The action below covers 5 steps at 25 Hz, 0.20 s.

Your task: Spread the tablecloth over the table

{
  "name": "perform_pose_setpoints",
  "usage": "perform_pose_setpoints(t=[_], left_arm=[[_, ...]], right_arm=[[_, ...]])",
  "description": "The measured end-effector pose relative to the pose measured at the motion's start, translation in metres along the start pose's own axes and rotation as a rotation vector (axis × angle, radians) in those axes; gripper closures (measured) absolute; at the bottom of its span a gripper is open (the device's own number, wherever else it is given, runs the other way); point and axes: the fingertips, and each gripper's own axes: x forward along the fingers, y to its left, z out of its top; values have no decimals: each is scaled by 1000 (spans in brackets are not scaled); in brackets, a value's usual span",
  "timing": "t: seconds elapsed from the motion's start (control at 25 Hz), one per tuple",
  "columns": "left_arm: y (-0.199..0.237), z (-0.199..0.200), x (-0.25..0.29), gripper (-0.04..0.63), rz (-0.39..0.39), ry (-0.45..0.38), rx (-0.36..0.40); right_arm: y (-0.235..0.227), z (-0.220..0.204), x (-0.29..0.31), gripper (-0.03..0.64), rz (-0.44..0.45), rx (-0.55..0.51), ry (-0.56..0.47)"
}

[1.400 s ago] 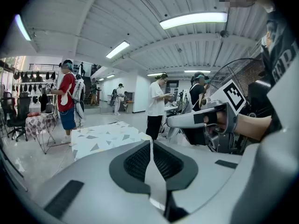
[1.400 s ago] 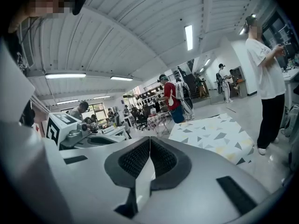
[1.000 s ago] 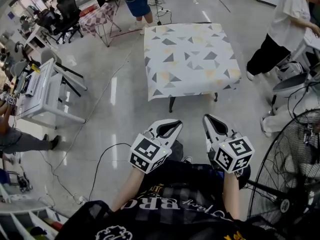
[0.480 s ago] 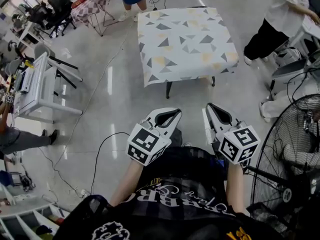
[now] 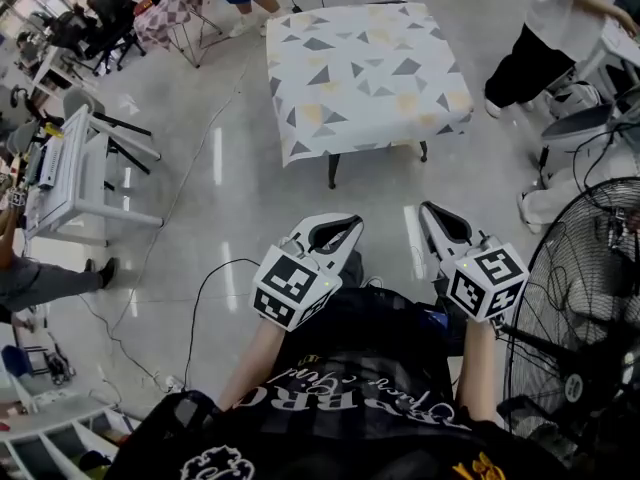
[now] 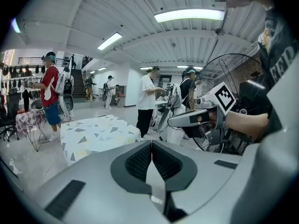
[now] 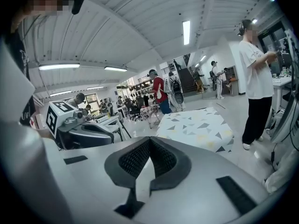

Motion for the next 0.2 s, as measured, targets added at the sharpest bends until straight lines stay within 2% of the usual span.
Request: perform_pose_setpoints(t=[0.2], left_arm=[[-4,0,5,575,-1,7,-6]], right_arm=[[-9,-3,-6,603,-6,21,0]])
